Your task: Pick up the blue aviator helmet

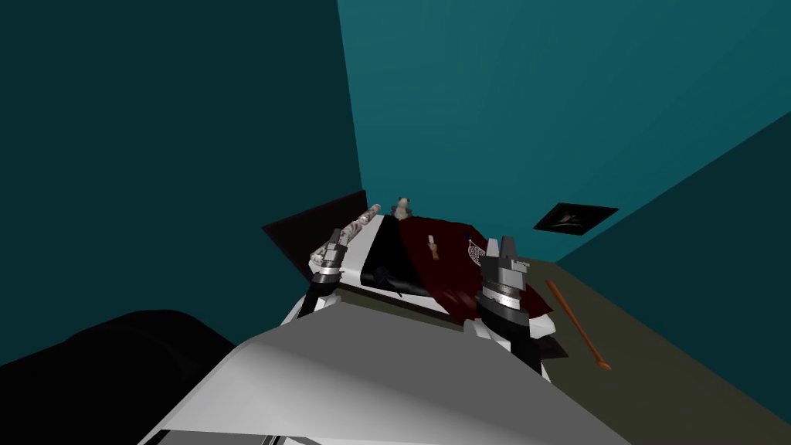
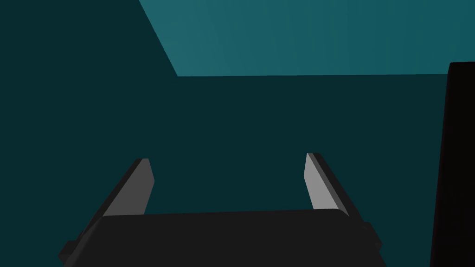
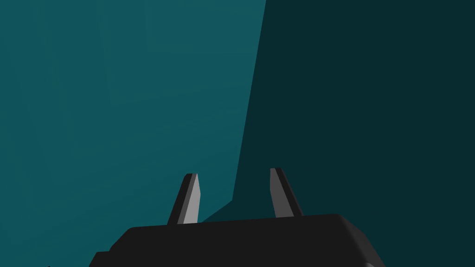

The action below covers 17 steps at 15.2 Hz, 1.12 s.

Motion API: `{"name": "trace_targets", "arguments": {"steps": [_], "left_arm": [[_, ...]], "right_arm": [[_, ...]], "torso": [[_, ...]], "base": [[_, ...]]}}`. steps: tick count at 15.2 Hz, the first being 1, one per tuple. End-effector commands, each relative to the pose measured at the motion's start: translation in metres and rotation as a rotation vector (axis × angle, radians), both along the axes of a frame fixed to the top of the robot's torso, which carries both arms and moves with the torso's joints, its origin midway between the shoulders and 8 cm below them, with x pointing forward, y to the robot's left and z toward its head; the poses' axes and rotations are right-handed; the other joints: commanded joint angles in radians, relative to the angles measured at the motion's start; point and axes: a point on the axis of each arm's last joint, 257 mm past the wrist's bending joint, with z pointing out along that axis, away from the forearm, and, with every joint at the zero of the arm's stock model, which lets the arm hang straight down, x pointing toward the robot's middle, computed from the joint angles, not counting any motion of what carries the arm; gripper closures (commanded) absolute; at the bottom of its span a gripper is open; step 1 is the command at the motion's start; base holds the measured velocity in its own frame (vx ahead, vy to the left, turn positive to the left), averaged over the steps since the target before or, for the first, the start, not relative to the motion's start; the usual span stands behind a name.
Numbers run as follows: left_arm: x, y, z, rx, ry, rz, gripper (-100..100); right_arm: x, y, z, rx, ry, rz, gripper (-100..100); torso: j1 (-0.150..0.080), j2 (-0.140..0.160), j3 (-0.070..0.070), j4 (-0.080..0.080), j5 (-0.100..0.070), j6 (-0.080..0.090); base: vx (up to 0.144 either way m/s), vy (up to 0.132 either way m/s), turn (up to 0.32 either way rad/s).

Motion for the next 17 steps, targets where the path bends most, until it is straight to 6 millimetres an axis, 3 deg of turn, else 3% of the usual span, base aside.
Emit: {"name": "trace_targets", "arguments": {"steps": [1, 17], "left_arm": [[0.005, 0.002, -0.017, 0.008, 0.03, -0.003, -100], [0.023, 0.008, -0.134, 0.039, 0.228, -0.01, -100]], "right_arm": [[0.0, 0.0, 0.0, 0.0, 0.0, 0.0, 0], [0.0, 0.0, 0.0, 0.0, 0.0, 0.0, 0]], "torso": [[0.0, 0.0, 0.0, 0.0, 0.0, 0.0], [0.0, 0.0, 0.0, 0.0, 0.0, 0.0]], "base": [[0.001, -0.043, -0.019], [0.01, -0.05, -0.019]]}}
